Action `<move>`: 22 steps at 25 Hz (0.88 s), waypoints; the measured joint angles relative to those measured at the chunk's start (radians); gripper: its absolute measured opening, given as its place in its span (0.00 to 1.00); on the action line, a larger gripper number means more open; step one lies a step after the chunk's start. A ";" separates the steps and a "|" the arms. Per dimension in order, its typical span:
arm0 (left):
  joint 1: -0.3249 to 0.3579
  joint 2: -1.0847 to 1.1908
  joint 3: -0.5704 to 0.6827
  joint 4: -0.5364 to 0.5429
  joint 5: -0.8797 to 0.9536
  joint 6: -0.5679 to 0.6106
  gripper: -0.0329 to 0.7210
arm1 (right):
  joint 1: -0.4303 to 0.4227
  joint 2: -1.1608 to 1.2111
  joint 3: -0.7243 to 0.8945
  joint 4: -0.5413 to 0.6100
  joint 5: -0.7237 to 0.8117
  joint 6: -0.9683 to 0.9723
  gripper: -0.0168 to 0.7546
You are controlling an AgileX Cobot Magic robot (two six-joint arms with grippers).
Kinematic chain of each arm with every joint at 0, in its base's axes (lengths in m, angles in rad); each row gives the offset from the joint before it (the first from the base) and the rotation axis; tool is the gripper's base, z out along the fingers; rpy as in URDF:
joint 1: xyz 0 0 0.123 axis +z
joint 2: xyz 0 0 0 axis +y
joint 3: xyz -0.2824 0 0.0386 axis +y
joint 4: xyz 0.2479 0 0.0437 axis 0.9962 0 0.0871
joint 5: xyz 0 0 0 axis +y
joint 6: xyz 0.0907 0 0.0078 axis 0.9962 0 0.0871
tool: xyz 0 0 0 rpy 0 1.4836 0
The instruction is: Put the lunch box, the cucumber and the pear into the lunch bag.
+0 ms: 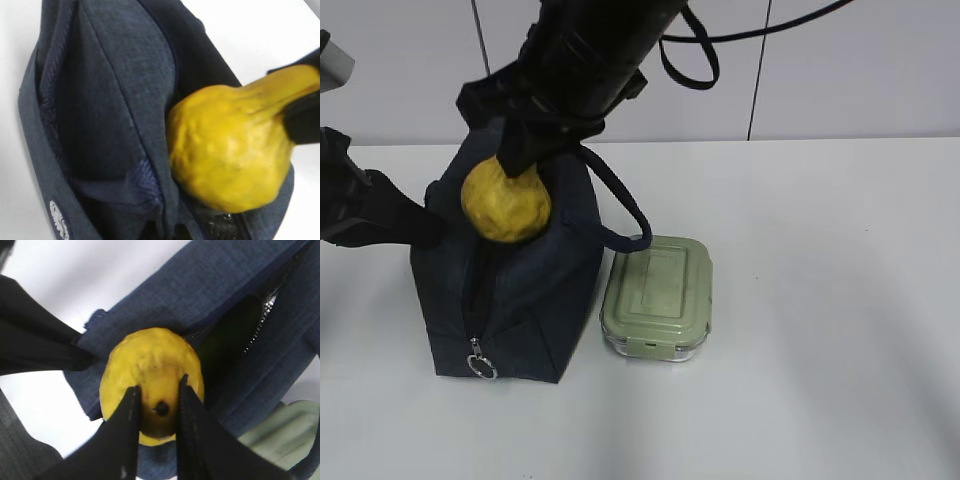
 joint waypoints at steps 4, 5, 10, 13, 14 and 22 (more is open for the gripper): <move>0.000 0.000 0.000 0.000 0.000 0.000 0.05 | 0.000 0.057 0.000 -0.063 0.004 -0.002 0.20; 0.000 0.000 0.000 0.000 0.000 0.000 0.05 | 0.000 0.066 0.000 -0.066 0.006 -0.002 0.20; 0.000 0.000 0.000 0.000 0.000 0.000 0.05 | 0.000 0.085 -0.002 -0.055 0.006 -0.021 0.33; 0.000 0.000 0.000 0.000 0.000 0.000 0.05 | 0.000 0.082 -0.025 -0.033 0.012 -0.035 0.67; 0.000 0.000 0.000 0.000 -0.001 0.000 0.05 | 0.000 0.080 -0.027 -0.031 0.014 -0.035 0.73; 0.000 0.000 0.000 0.000 -0.002 0.000 0.05 | -0.096 -0.037 -0.030 -0.025 0.047 0.006 0.72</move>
